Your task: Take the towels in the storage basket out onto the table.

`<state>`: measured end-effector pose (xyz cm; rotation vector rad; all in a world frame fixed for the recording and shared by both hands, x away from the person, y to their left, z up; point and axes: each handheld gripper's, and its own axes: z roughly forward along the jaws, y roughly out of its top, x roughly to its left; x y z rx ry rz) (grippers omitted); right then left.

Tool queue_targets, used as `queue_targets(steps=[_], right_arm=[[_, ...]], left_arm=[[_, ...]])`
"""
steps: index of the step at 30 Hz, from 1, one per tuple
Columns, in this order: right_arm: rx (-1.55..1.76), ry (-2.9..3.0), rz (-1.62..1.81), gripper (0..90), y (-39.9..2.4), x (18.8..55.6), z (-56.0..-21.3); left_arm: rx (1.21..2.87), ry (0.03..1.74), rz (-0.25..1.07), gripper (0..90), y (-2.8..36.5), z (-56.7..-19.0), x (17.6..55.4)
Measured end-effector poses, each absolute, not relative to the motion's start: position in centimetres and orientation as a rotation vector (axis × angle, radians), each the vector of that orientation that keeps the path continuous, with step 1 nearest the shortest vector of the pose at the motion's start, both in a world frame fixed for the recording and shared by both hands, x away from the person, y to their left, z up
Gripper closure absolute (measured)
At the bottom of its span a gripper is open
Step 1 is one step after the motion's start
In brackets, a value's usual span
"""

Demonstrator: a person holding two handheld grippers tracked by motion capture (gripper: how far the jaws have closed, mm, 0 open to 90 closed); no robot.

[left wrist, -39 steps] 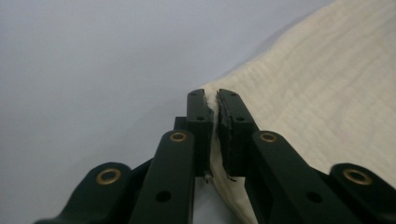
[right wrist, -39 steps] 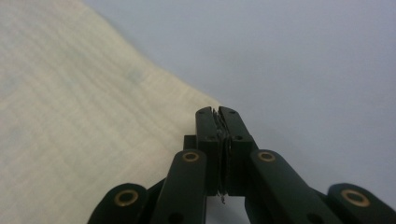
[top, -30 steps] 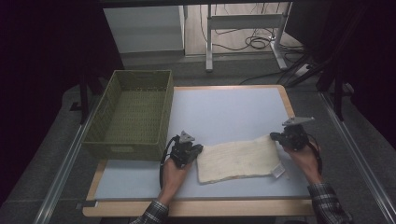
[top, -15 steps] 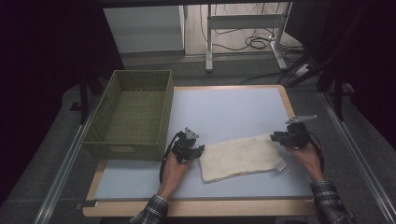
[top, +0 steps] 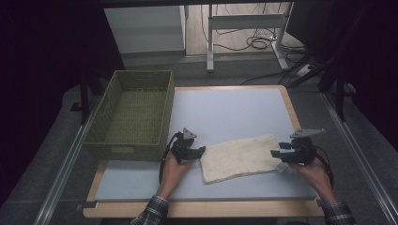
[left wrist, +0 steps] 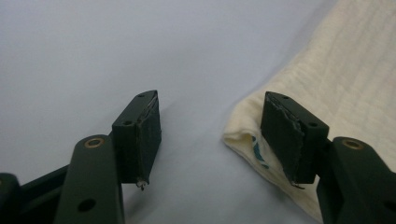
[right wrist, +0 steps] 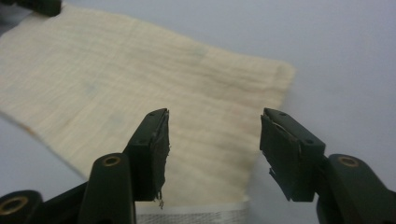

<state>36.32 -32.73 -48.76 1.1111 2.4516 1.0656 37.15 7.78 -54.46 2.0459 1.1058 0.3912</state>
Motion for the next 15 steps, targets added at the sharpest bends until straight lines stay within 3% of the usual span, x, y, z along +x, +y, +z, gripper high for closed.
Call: queue_targets(steps=[8, 15], right_arm=[[1.036, 2.505, 1.088, 38.6, -29.9, 34.2, -48.6], [0.917, 2.589, 1.114, 45.4, -26.5, 33.0, -49.3]], left_arm=[[2.046, 1.105, 0.399, 38.1, 7.8, -54.5, 37.1], [2.044, 1.106, 0.397, 38.2, 7.8, -54.5, 37.1]])
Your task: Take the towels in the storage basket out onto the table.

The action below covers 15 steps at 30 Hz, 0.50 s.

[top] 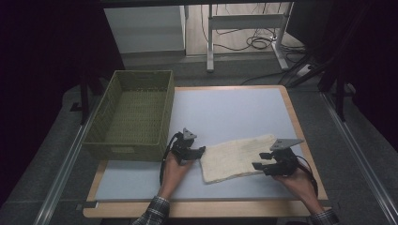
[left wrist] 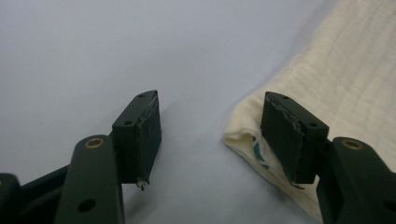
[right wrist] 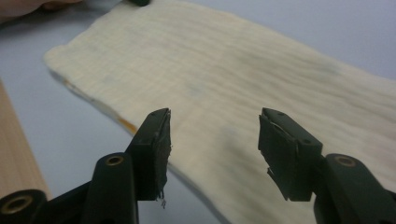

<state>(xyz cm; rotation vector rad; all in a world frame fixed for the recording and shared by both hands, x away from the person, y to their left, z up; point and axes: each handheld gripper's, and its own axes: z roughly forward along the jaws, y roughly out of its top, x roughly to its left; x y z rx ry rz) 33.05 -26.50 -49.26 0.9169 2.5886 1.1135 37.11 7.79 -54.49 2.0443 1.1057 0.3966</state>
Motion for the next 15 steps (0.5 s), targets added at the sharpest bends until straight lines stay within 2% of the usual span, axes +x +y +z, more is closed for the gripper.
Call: queue_targets(steps=[15], right_arm=[[0.723, 2.75, 1.178, 56.4, -18.8, 31.7, -50.4]], left_arm=[[2.044, 1.106, 0.397, 38.3, 7.8, -54.5, 37.1]])
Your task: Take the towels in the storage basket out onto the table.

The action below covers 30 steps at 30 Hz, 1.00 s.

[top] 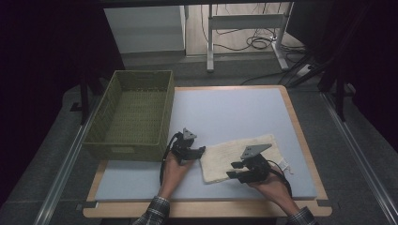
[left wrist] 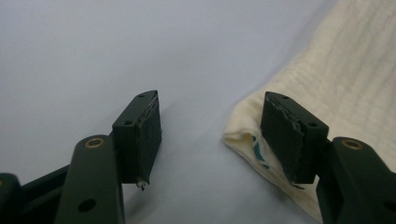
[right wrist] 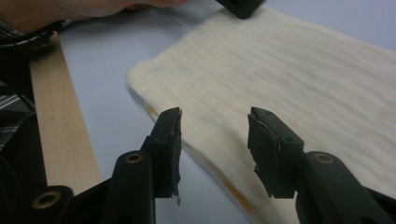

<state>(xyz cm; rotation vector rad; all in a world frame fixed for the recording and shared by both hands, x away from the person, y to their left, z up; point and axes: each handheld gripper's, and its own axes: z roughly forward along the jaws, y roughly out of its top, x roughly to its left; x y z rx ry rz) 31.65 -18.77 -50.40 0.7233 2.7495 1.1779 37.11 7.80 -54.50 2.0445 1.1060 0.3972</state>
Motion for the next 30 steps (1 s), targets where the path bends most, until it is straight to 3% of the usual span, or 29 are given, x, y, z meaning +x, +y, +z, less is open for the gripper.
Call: queue_targets(steps=[11, 23, 30], right_arm=[[0.607, 2.845, 1.183, 59.3, -13.5, 30.8, -51.7], [0.534, 2.842, 1.092, 58.6, -10.6, 29.9, -52.6], [0.498, 2.76, 1.01, 82.6, -10.5, 29.4, -52.6]], left_arm=[[2.055, 1.102, 0.399, 38.3, 7.9, -54.5, 37.1], [2.056, 1.101, 0.399, 38.4, 7.9, -54.5, 37.1], [2.062, 1.101, 0.413, 39.8, 7.7, -54.4, 37.0]])
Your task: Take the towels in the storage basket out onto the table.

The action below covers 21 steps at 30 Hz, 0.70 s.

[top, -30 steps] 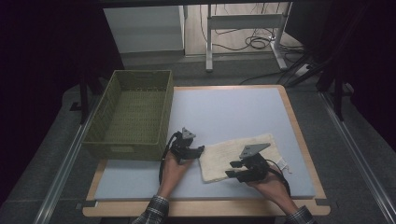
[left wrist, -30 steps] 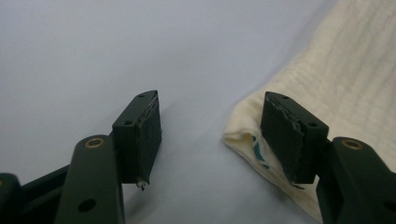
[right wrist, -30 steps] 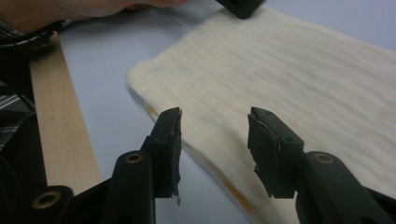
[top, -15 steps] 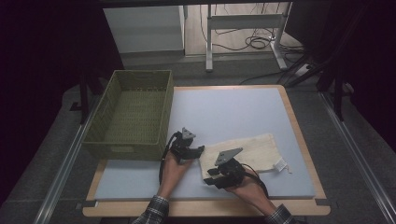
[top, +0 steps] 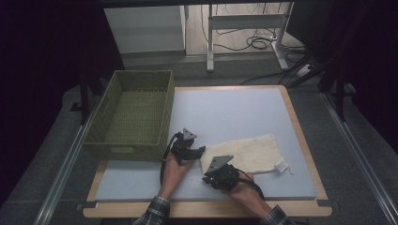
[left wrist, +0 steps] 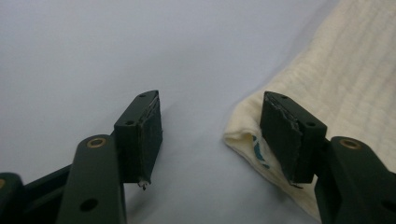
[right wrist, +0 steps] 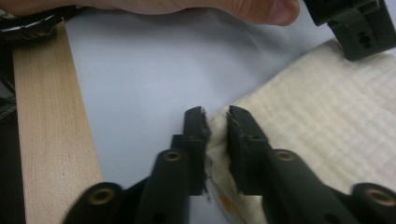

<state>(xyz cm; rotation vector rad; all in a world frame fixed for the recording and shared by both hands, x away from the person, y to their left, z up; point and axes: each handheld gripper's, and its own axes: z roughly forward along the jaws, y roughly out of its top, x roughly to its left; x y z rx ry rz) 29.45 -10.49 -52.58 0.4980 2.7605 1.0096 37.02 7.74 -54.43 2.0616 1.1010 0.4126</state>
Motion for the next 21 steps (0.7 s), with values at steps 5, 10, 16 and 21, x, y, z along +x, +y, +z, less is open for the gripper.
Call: queue_targets(steps=[5, 10, 16, 21], right_arm=[[0.55, 2.768, 1.047, 85.9, -10.8, 29.7, -52.6], [0.58, 2.793, 1.086, 86.1, -10.9, 30.0, -52.6], [0.549, 2.804, 1.161, 86.0, -9.8, 29.9, -52.1], [0.557, 2.752, 1.204, 85.8, -10.9, 29.5, -51.1]], left_arm=[[2.071, 1.029, 0.343, 67.1, 7.6, -54.3, 36.8], [2.026, 1.071, 0.302, 85.2, 8.1, -54.2, 36.7], [2.016, 1.089, 0.435, 85.9, 8.2, -53.4, 35.2], [1.979, 1.048, 0.43, 85.9, 7.7, -52.5, 35.5]])
